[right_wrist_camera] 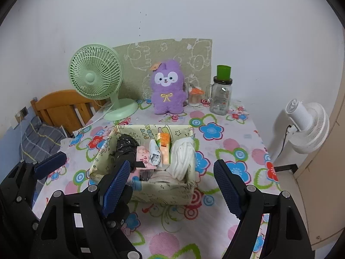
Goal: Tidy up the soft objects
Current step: 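Withdraw both tools up and away from the fabric box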
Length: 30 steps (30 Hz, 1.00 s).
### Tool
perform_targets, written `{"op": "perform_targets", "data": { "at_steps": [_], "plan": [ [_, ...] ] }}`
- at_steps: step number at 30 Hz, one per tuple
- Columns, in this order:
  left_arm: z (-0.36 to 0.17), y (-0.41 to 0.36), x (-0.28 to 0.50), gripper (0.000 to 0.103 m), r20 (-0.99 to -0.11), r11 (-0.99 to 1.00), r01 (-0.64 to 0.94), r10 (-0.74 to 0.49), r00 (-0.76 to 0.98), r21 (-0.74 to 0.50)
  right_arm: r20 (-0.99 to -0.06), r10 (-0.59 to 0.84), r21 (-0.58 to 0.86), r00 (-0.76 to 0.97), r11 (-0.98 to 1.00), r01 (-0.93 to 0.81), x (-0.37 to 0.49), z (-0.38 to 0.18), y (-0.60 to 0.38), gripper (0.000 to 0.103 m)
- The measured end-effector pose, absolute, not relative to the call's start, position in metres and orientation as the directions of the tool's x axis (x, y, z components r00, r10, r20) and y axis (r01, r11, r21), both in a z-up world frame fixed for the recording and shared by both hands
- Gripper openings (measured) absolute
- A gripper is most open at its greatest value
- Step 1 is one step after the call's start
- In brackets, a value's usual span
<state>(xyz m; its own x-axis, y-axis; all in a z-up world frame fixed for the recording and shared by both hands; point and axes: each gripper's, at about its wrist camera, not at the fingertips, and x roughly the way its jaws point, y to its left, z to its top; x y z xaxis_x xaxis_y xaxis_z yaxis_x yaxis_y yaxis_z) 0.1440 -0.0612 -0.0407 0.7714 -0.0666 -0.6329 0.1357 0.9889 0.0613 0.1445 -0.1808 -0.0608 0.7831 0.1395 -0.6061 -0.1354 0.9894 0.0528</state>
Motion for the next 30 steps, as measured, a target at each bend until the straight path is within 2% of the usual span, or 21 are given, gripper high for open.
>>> {"op": "perform_targets", "data": {
  "at_steps": [22,30],
  "plan": [
    [-0.005,-0.054,0.069,0.103,-0.608,0.991,0.130,-0.090,0.789,0.022,-0.540,0.052,0.049,0.840,0.998,-0.030,0.058,-0.028,-0.215,0.082],
    [0.003,-0.043,0.045,0.103,-0.581,0.996,0.081,-0.050,0.813,0.028,-0.517,0.039,0.060,0.855,0.998,-0.009,0.032,-0.023,-0.226,0.088]
  ]
}}
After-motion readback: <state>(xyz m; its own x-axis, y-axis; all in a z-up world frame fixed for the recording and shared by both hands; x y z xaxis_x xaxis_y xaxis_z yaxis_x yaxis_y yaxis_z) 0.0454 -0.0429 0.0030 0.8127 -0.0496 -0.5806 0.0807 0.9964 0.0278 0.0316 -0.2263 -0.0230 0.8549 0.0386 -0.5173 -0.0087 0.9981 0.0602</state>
